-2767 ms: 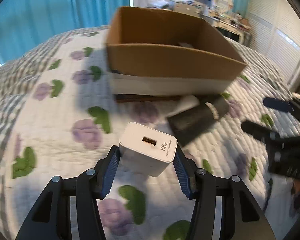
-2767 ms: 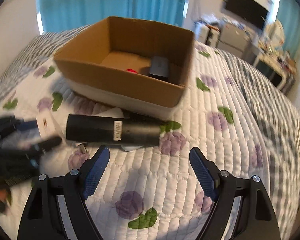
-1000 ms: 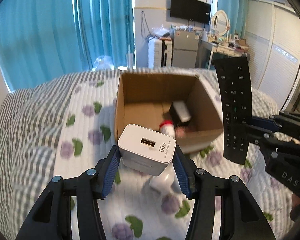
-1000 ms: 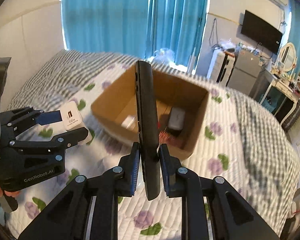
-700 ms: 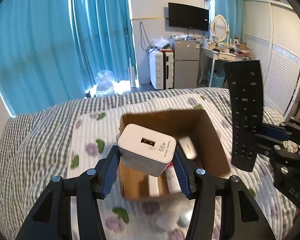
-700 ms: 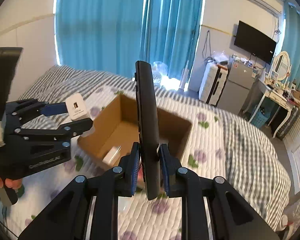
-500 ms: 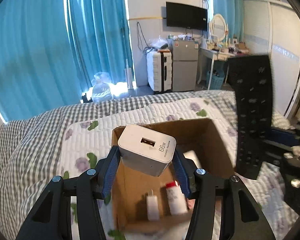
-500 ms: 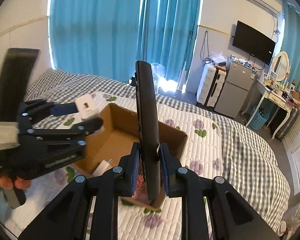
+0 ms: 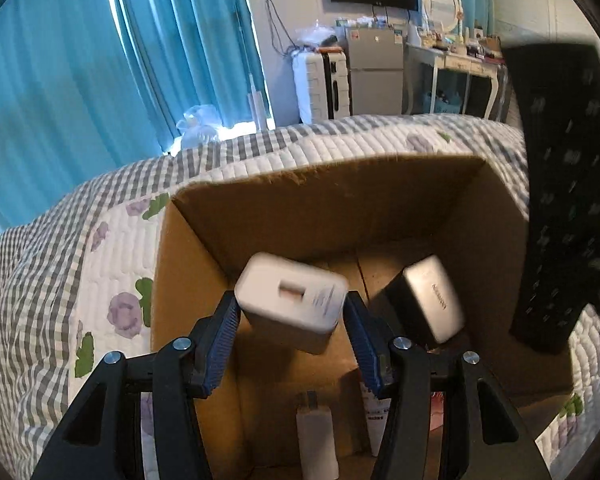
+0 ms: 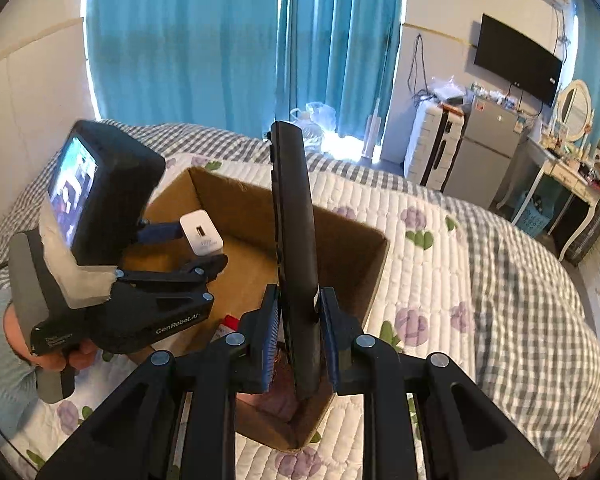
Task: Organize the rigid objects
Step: 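Carry the charger and remote over the box and open both tools to drop them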
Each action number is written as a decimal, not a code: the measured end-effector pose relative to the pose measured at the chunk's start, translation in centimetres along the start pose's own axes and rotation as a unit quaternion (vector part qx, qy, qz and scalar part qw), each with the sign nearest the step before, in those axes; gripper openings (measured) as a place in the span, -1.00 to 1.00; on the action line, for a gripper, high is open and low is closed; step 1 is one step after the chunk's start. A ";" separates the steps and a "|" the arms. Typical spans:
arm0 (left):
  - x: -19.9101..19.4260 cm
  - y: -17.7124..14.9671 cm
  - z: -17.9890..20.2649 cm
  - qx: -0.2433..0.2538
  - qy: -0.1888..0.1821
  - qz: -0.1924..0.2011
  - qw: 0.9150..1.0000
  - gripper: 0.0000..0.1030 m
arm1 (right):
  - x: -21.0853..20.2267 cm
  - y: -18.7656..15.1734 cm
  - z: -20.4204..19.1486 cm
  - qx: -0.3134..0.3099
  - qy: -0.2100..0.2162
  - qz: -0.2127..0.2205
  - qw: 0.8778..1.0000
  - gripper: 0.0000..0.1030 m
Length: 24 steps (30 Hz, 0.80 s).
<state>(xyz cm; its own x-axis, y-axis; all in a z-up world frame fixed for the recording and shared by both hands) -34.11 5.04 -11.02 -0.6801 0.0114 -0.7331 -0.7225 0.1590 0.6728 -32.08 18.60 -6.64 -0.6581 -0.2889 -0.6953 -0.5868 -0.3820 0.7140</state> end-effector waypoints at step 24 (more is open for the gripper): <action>-8.8 -3.1 -4.6 -0.048 0.005 0.038 0.998 0.57 | 6.3 -1.5 -4.1 -0.005 -0.014 -0.118 0.993 -0.63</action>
Point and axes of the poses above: each gripper's, at about its wrist camera, not at the fingertips, and x roughly the way its jaws point, z to its right, y to its top, the point moved 5 cm from there along x, roughly the way its jaws point, and after that the axes turned 3 degrees about -x, right-handed, at the moved point
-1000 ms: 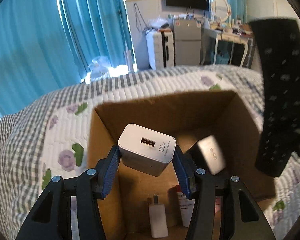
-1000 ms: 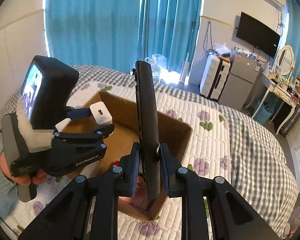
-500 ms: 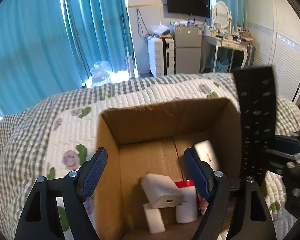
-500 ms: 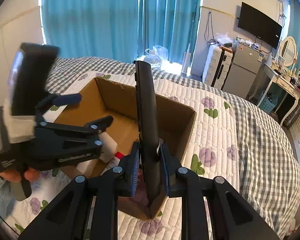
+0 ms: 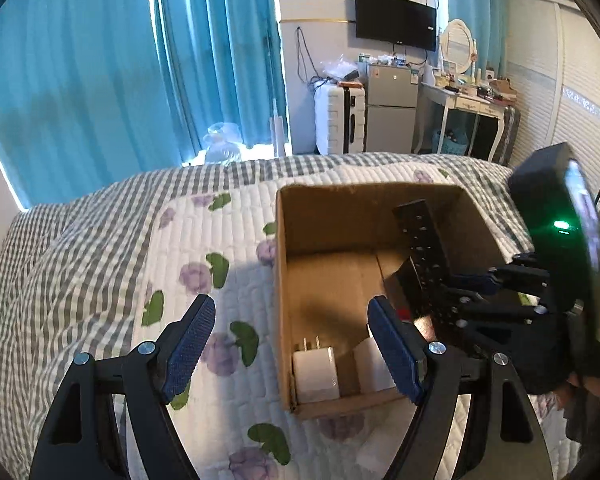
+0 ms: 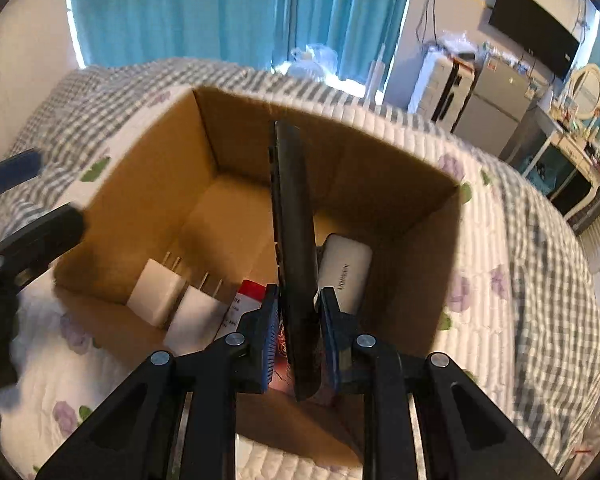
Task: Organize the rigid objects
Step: 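Carry the charger and remote over the box and open both tools to drop them, then grasp the white hair dryer with the left tool while the right tool grasps the light blue earbuds case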
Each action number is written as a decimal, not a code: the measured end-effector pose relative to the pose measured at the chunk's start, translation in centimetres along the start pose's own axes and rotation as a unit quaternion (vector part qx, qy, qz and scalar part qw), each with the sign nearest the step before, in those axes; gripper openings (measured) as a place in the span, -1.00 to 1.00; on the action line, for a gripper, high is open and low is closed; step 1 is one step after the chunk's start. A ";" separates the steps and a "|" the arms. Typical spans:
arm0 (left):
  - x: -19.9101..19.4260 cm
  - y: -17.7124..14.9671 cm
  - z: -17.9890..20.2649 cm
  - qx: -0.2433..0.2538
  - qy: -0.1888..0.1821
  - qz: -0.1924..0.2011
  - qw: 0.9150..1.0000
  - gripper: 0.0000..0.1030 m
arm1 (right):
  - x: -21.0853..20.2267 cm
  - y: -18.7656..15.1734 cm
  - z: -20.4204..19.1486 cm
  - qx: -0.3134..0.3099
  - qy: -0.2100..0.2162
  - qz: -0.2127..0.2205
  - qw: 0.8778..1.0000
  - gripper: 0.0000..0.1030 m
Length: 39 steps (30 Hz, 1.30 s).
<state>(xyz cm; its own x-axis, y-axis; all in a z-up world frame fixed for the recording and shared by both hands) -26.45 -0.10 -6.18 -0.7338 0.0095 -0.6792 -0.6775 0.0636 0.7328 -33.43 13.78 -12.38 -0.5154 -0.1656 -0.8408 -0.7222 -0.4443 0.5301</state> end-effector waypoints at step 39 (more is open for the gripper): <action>-2.3 -11.7 4.7 0.039 0.011 -0.040 0.998 0.95 | -7.6 -14.9 0.9 0.080 -0.062 0.081 0.992 1.00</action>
Point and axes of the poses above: each gripper's, at about its wrist camera, not at the fingertips, and x roughly the way its jaws point, z to its right, y to its top, the point moved 5 cm from there along x, roughly the way its jaws point, and after that the axes turned 3 degrees about -x, right-handed, at the moved point
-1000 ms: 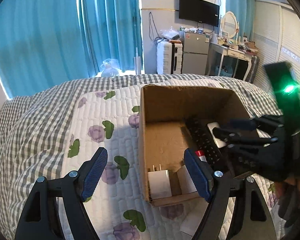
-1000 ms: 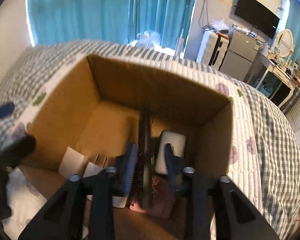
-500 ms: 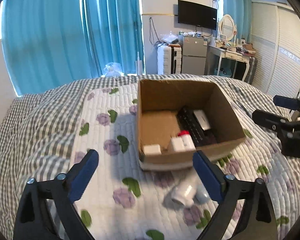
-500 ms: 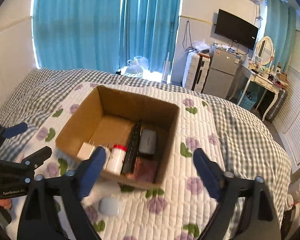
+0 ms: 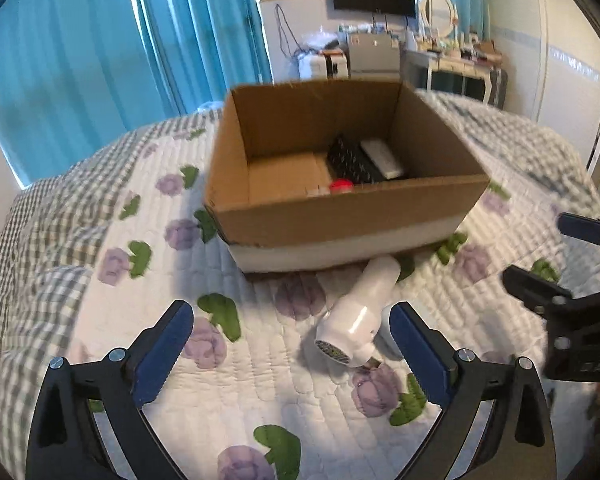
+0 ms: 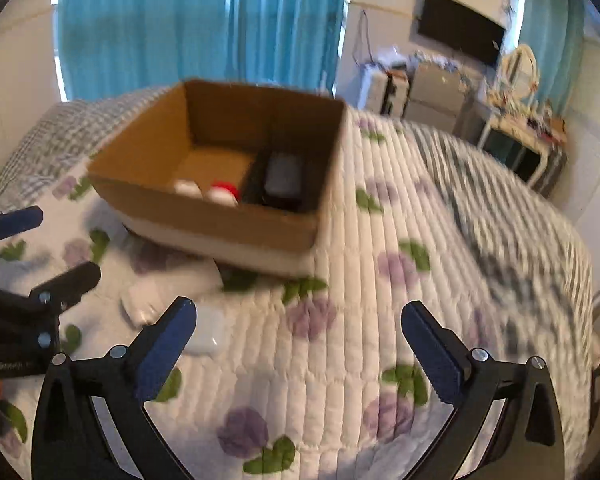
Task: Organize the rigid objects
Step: 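Grasp the white hair dryer with the left tool while the right tool grasps the light blue earbuds case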
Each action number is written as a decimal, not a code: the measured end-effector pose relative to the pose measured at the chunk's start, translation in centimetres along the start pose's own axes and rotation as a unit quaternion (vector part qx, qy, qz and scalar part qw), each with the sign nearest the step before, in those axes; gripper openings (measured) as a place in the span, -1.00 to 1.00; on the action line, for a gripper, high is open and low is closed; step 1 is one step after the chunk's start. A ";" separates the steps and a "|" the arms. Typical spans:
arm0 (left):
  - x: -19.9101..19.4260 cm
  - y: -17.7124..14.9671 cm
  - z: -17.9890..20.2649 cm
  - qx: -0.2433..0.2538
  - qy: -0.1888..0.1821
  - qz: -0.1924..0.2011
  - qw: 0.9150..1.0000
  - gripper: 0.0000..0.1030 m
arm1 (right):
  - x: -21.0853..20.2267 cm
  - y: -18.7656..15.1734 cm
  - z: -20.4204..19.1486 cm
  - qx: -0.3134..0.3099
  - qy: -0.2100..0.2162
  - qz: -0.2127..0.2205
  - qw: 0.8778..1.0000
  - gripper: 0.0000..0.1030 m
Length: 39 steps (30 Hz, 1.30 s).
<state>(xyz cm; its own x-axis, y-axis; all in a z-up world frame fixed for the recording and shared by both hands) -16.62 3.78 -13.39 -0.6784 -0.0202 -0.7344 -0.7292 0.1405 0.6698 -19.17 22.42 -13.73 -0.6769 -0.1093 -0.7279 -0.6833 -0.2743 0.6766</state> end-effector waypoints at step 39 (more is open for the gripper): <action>-0.7 -3.5 -4.4 -0.072 -0.014 -0.021 0.997 0.02 | 3.3 -2.0 -3.7 -0.012 0.050 -0.057 0.997 1.00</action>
Point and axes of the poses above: each gripper's, at about its wrist camera, not at the fingertips, and x roughly the way its jaws point, z to its right, y to its top, the point moved 5 cm from there along x, roughly the way its jaws point, and after that the axes turned 3 degrees about -x, right-handed, at the moved point
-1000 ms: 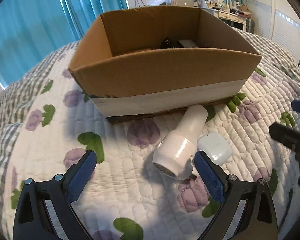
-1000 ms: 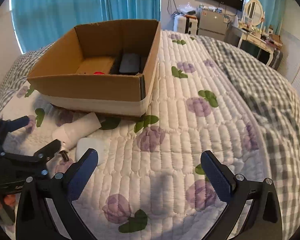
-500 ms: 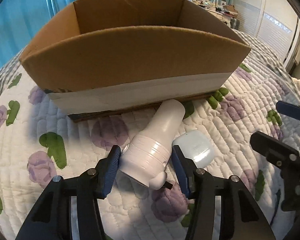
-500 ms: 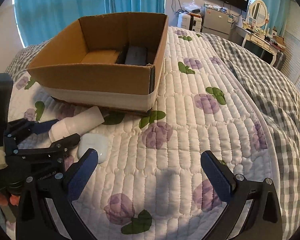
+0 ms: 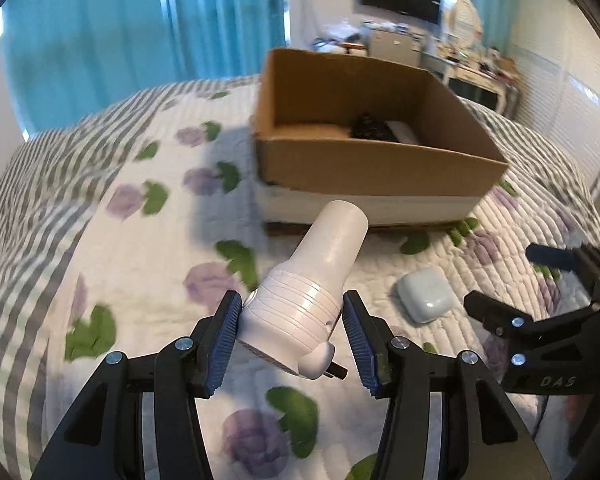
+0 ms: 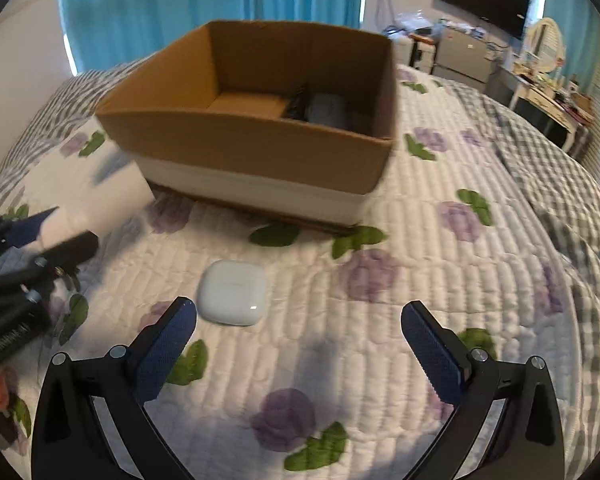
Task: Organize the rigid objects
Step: 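Grasp the white hair dryer with the left tool while the right tool grasps the light blue earbuds case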
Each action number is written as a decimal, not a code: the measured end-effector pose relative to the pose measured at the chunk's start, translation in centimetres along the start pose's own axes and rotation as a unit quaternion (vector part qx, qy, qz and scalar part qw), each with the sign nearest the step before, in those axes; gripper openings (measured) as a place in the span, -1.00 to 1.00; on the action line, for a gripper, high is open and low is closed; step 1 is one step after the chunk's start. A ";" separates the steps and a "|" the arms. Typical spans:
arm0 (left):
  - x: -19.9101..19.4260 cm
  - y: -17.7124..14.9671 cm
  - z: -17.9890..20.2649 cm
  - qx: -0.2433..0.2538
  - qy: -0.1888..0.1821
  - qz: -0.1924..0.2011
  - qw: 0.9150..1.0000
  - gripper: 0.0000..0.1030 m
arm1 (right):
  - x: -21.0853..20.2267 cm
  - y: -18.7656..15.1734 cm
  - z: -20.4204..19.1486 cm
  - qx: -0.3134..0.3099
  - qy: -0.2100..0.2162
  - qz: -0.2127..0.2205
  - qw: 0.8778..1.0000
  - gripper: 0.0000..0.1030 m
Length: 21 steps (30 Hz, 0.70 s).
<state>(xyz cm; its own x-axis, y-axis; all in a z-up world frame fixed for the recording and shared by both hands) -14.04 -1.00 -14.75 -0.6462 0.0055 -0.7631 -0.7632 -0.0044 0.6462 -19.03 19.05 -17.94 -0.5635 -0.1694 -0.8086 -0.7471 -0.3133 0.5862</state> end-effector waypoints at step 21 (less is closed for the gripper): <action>2.1 -1.5 -0.1 -0.006 0.011 -0.037 0.999 0.03 | 6.1 -0.3 -3.5 -0.039 0.028 -0.076 0.996 -0.01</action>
<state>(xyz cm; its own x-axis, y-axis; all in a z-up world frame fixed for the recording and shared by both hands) -14.29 -1.12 -17.33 -0.5877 -0.0164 -0.8089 -0.8088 -0.0159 0.5879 -21.04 14.87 -23.18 -0.4234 -0.1651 -0.8908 -0.7913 -0.4113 0.4523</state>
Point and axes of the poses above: each gripper's, at about its wrist camera, not at the fingertips, and x roughly the way its jaws point, z to its right, y to its top, the point moved 5 cm from there along x, roughly the way its jaws point, and after that the axes turned 3 degrees about -x, right-handed, at the moved point
